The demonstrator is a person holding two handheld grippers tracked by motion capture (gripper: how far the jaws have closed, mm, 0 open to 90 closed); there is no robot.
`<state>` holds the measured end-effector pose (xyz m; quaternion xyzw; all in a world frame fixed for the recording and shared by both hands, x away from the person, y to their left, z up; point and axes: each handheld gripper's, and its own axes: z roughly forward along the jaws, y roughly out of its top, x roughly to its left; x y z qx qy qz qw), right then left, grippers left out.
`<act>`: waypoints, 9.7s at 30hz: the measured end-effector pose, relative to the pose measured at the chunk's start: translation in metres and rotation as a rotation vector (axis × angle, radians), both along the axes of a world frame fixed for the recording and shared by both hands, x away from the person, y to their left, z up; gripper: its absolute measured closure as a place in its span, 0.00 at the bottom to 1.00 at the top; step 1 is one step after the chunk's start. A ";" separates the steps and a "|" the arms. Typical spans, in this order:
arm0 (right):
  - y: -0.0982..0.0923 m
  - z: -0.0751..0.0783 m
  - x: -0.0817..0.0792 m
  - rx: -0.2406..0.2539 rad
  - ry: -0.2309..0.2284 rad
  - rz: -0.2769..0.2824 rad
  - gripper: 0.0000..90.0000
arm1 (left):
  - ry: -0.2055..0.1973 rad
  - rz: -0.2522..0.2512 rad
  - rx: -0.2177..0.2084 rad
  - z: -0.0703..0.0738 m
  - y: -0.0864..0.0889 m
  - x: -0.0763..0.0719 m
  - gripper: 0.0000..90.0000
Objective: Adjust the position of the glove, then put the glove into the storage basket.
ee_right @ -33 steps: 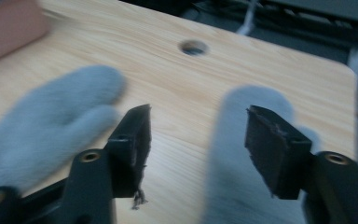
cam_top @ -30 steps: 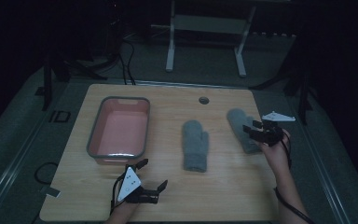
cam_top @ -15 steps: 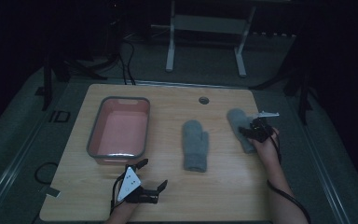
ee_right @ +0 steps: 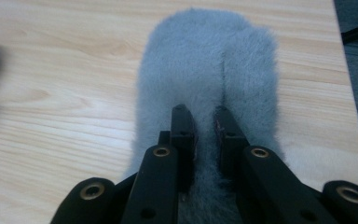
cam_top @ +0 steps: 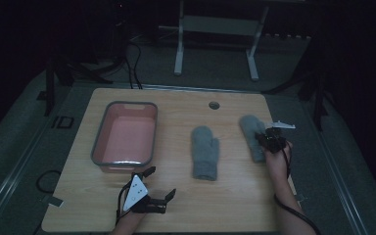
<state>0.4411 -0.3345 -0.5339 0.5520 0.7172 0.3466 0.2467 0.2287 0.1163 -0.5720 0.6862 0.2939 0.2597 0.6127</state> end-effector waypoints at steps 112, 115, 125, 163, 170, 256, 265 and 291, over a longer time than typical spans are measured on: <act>0.206 0.032 -0.090 0.118 0.039 -0.061 0.91 | 0.026 -0.021 -0.029 0.001 0.002 0.000 0.00; 0.207 0.023 -0.087 0.101 0.051 -0.064 0.90 | 0.027 -0.020 -0.027 0.000 0.002 0.001 0.00; 0.208 0.010 -0.088 0.118 0.064 -0.042 0.72 | 0.021 -0.021 -0.023 0.000 0.001 0.000 0.00; 0.104 0.028 -0.077 0.102 0.036 0.410 0.17 | 0.155 -0.116 0.117 0.056 -0.074 0.083 0.00; 0.126 0.022 -0.066 0.143 0.044 0.414 0.49 | 0.298 -0.081 0.117 0.049 -0.076 0.122 0.14; 0.156 0.090 -0.049 0.253 0.031 0.517 0.90 | 0.470 -0.184 0.166 0.125 -0.055 0.165 0.86; 0.196 0.116 -0.039 0.250 0.000 0.565 0.90 | 0.446 -0.149 0.172 0.148 -0.019 0.166 0.86; 0.358 0.127 -0.023 0.261 0.047 0.718 0.90 | 0.506 0.022 0.205 0.167 0.134 0.150 0.86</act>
